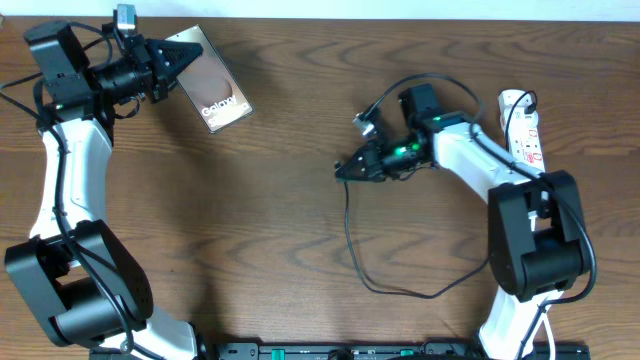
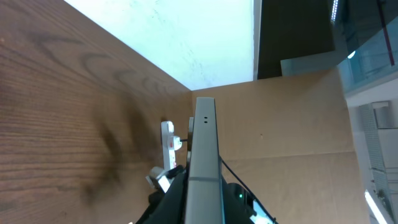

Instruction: Plug charger to phone and switch on socket

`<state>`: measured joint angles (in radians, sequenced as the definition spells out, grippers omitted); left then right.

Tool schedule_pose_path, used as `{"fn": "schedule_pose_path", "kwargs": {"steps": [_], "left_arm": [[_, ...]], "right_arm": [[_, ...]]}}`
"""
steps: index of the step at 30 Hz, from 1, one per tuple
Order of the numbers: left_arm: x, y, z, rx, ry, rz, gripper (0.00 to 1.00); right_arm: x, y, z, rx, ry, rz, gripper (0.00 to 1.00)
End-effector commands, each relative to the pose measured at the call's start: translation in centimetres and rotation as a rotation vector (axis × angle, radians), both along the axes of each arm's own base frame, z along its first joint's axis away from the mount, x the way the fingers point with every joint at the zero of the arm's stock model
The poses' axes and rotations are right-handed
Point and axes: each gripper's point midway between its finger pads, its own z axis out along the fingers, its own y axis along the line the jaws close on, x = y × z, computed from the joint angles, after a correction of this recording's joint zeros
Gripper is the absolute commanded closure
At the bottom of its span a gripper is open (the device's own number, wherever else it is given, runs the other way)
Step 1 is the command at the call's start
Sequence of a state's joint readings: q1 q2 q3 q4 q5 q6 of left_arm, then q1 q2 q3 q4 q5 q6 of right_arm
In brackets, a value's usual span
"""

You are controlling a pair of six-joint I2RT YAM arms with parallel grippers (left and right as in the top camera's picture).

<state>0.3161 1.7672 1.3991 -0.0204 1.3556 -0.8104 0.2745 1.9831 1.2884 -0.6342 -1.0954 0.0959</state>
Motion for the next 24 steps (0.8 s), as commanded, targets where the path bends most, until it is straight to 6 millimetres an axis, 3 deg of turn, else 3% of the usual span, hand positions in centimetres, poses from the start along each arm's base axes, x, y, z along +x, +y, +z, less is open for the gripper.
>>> {"fn": "schedule_pose_path", "kwargs": {"steps": [1,4,13,24], "left_arm": [[-0.4,-0.1,1.3,0.006,-0.041,-0.016,0.92],[-0.4,-0.5,1.3,0.005,-0.041,-0.026,0.93],[-0.4,-2.9,2.5,0.027,-0.137,-0.090,0.93],[-0.1,-6.0,5.3,0.048,-0.301,-0.143,0.93]], "right_arm": [[-0.5,0.7,4.5,0.307,-0.161,0.122,0.98],[-0.9,1.1,7.3,0.487,-0.198,0.170,0.98],[-1.7,4.6,8.4,0.498,-0.128,0.247,0.98],[-1.1,6.8,10.6,0.516,-0.164,0.299,0.98]]}}
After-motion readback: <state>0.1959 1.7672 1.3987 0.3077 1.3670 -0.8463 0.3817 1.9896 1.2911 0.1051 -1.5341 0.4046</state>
